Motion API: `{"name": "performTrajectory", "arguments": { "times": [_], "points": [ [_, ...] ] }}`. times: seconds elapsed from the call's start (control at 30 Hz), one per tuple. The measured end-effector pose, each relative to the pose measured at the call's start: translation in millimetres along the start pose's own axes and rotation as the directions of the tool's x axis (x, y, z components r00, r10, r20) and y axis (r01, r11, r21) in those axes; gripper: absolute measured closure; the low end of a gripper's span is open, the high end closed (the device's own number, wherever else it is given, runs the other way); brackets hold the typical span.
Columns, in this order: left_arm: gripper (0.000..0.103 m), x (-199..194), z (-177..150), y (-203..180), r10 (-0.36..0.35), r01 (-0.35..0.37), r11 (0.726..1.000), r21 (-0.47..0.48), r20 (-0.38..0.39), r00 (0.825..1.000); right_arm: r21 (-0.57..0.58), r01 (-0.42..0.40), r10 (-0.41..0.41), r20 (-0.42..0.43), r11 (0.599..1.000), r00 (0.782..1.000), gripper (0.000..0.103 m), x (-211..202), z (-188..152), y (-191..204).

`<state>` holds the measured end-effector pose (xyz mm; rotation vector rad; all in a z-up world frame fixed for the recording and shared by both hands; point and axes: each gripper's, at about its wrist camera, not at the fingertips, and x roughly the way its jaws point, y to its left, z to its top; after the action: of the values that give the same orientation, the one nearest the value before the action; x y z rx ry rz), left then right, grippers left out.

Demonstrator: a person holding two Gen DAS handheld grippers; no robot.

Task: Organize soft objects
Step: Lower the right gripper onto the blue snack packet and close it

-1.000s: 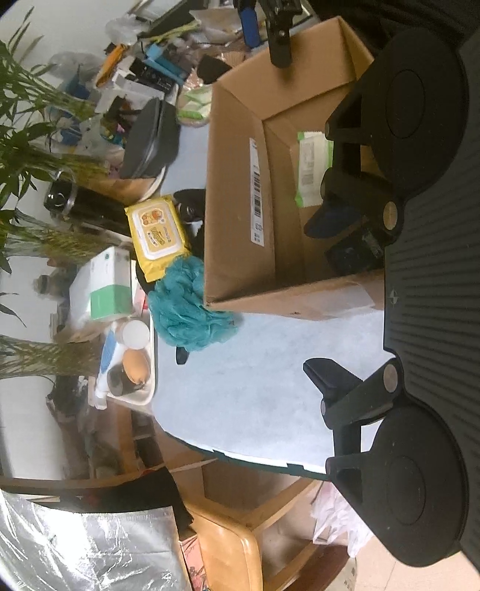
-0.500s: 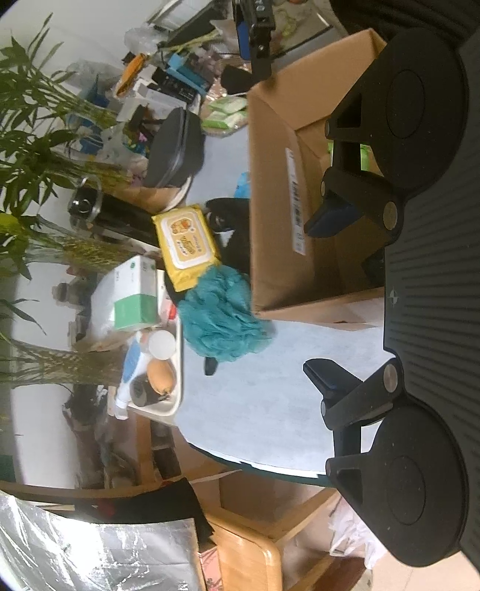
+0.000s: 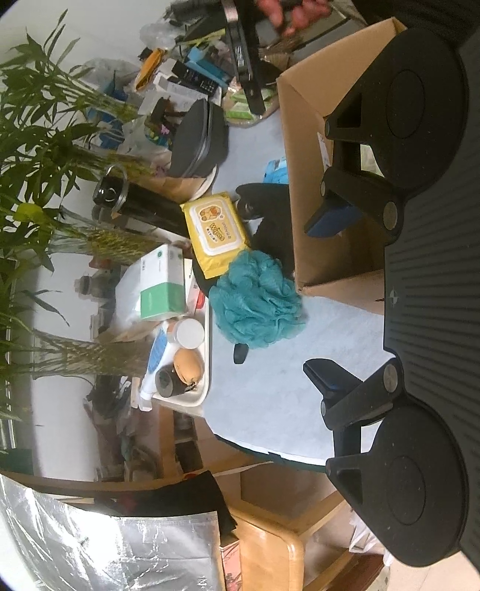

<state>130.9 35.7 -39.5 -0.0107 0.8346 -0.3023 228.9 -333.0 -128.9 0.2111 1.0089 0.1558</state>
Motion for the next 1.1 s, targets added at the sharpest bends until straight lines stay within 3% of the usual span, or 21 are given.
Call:
{"name": "performTrajectory", "arguments": {
  "times": [0.5, 0.73, 0.87, 0.9, 1.1],
  "points": [
    [0.031, -4.9, -11.7, 5.4, -0.029, 0.029, 0.999, -0.042, 0.009, 1.0, 0.006, -0.036, 0.036, -0.215, 0.999, 0.976, 0.007, 99.9, 20.1, -0.3],
    [0.031, -2.4, -12.4, 4.4, -0.017, 0.018, 0.999, -0.043, 0.01, 1.0, -0.06, 0.004, -0.019, -0.26, 0.998, 0.965, 0.013, 126.7, 24.4, 15.2],
    [0.031, -1.6, -13.2, 4.7, -0.003, 0.004, 0.999, -0.045, 0.014, 1.0, -0.123, 0.025, -0.055, -0.252, 0.992, 0.966, 0.016, 135.5, 24.0, 27.0],
    [0.031, -1.5, -13.0, 4.8, -0.003, 0.004, 0.999, -0.046, 0.014, 1.0, -0.148, 0.038, -0.074, -0.244, 0.988, 0.967, 0.024, 136.1, 23.7, 29.5],
    [0.031, 0.8, -10.4, 3.2, -0.002, 0.002, 0.999, -0.043, 0.009, 1.0, -0.267, 0.127, -0.177, -0.175, 0.955, 0.969, 0.026, 133.4, 23.7, 29.4]
  ]
}}
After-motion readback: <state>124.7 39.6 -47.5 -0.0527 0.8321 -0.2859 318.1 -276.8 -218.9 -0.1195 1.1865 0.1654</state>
